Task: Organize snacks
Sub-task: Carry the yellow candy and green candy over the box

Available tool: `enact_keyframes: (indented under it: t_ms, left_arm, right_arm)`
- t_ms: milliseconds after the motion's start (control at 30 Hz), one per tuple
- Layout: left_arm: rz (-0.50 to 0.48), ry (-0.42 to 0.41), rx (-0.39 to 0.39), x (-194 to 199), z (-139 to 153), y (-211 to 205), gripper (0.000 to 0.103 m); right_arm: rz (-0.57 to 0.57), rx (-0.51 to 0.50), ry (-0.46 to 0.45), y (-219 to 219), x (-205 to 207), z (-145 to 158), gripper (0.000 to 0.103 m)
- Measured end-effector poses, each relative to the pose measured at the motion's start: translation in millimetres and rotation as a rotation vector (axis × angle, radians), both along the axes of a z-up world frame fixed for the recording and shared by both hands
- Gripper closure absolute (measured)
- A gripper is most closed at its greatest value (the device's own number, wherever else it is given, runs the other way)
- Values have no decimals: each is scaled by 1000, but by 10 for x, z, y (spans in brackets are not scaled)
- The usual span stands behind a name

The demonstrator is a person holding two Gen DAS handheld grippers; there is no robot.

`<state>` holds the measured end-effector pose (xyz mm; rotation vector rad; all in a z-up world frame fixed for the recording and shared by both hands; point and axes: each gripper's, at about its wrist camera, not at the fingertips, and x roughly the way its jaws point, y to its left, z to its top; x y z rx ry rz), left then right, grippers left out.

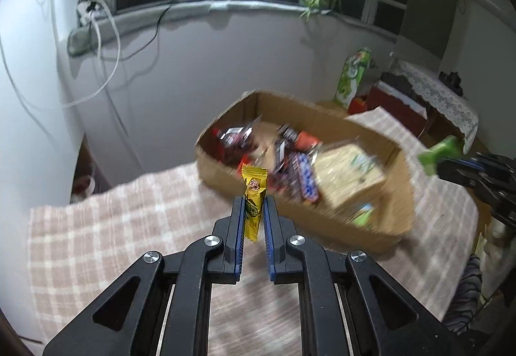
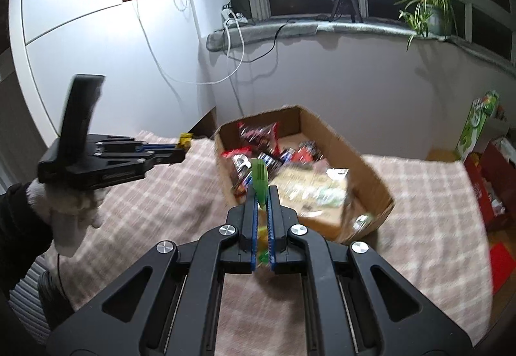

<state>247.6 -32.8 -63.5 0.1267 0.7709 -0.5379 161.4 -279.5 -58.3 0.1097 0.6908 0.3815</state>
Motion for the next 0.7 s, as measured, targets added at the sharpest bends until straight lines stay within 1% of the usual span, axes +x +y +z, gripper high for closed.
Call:
enact_keyframes:
  t_ms: [200,467,700]
  left_arm:
    - [-36,-49,-13,-19,185,-251,93]
    - [-63,-69,-13,57,209,-571,93]
    - [-67,-53,-22,138,147,-722,93]
  right_arm:
    - [-4,-5,-1,-136,274,85,98]
    - [34,3,36,-163,772,68,98]
    - [77,3,98,-67,1198,-95,98]
